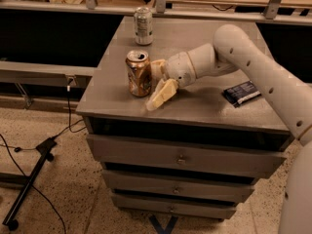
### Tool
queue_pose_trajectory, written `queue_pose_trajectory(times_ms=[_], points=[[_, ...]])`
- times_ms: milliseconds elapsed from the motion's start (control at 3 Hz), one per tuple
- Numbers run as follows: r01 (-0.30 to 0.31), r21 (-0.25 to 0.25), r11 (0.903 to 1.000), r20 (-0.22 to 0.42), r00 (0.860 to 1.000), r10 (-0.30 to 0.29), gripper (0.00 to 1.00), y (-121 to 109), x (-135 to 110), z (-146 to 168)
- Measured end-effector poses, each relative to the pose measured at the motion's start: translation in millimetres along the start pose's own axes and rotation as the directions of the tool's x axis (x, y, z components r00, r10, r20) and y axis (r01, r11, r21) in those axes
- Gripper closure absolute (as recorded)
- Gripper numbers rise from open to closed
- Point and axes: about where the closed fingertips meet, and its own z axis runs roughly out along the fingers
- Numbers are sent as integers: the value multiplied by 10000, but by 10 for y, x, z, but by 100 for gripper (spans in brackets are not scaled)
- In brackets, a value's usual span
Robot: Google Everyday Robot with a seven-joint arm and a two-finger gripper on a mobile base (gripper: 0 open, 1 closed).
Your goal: Knock orange can over
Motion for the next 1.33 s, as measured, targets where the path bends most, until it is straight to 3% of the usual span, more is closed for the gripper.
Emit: queue_pose_trajectory(times_ms=[667, 1333], points=[[213, -247, 9995, 1024, 9946, -187, 0, 17, -38, 164], [487, -224, 9986, 1956, 9797, -434, 0, 44, -135, 183]])
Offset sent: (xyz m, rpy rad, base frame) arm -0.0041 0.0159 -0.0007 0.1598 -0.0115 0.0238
